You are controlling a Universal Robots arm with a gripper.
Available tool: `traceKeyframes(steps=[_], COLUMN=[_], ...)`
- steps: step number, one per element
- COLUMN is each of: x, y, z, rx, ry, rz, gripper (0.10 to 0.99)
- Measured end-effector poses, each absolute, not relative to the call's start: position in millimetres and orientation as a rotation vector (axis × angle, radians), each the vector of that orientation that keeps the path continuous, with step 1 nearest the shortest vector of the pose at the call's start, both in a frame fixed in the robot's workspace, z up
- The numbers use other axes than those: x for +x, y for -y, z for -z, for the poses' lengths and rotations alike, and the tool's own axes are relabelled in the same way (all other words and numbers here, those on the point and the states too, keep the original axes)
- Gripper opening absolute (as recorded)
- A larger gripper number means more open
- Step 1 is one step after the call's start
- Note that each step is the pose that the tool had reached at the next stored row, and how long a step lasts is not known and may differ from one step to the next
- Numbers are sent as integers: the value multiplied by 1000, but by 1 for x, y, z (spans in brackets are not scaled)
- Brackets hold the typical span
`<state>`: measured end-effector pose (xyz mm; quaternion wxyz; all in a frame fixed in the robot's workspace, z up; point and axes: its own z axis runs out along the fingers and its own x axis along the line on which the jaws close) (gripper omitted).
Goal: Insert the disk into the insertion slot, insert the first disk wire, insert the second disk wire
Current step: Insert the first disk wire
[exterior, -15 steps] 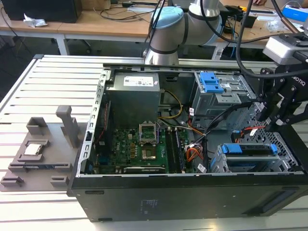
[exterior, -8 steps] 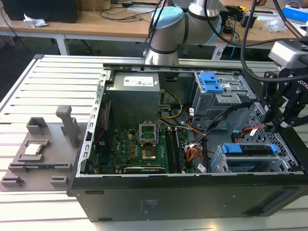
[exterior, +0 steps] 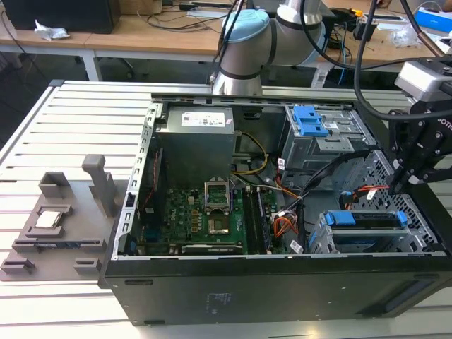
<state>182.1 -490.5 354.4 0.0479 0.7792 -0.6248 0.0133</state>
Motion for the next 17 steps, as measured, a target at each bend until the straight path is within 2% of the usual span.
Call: traceKeyframes(steps=[8, 17], x=[172, 161], y=[493, 517], z=[-354, -354], rx=[2376, 2380], ry=[1905, 1909], rz=[-44, -38], gripper=[176, 169])
